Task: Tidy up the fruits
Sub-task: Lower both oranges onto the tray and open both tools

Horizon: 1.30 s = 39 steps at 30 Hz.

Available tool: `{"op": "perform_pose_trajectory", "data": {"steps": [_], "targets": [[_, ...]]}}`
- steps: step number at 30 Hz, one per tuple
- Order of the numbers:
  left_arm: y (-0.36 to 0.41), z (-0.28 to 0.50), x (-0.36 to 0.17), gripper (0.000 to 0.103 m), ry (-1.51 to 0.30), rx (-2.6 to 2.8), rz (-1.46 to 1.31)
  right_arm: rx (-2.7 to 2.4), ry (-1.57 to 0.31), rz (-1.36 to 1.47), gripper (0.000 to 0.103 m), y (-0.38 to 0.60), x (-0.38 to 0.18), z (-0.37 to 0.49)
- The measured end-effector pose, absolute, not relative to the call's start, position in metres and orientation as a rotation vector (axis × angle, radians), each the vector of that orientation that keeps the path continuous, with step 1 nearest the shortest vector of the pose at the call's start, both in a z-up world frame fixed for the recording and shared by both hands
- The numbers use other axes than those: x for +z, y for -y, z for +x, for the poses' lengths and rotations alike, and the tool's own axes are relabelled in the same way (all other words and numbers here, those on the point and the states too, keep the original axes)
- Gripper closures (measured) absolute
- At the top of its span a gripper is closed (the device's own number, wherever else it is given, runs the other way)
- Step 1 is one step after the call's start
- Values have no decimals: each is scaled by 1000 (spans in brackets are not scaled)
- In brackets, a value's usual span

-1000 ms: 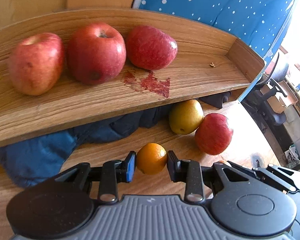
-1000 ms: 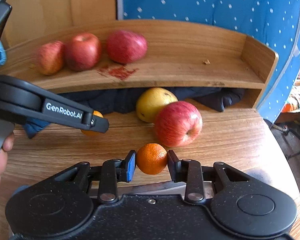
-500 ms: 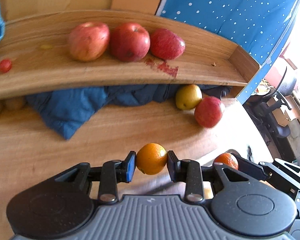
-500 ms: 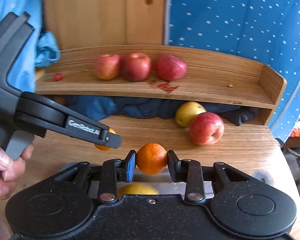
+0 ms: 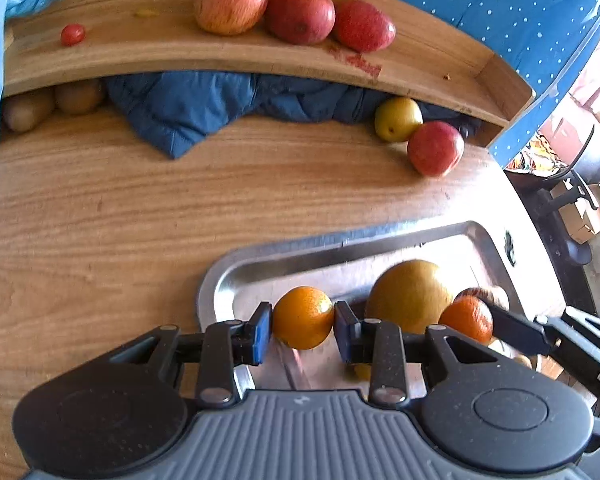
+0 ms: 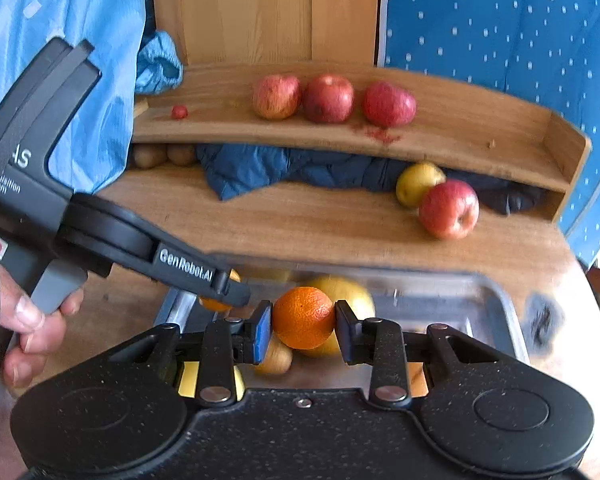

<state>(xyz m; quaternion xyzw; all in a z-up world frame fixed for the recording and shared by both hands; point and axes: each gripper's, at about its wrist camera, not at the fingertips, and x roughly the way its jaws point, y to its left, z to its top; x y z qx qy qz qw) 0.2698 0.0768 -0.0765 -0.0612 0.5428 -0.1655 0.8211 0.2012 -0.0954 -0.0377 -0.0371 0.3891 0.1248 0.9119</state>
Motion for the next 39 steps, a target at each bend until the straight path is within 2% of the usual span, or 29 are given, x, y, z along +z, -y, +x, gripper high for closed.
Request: {"op": "perform_pose_trajectory", "data": {"steps": [14,39], "targets": [[-81,247,-86,67,-1193,-336,-104,255,-944,-74,68,91,-58,170],[-81,237,-85,65,-1196,-309,-119,254,-969,-105,67,96,-58,155]]}}
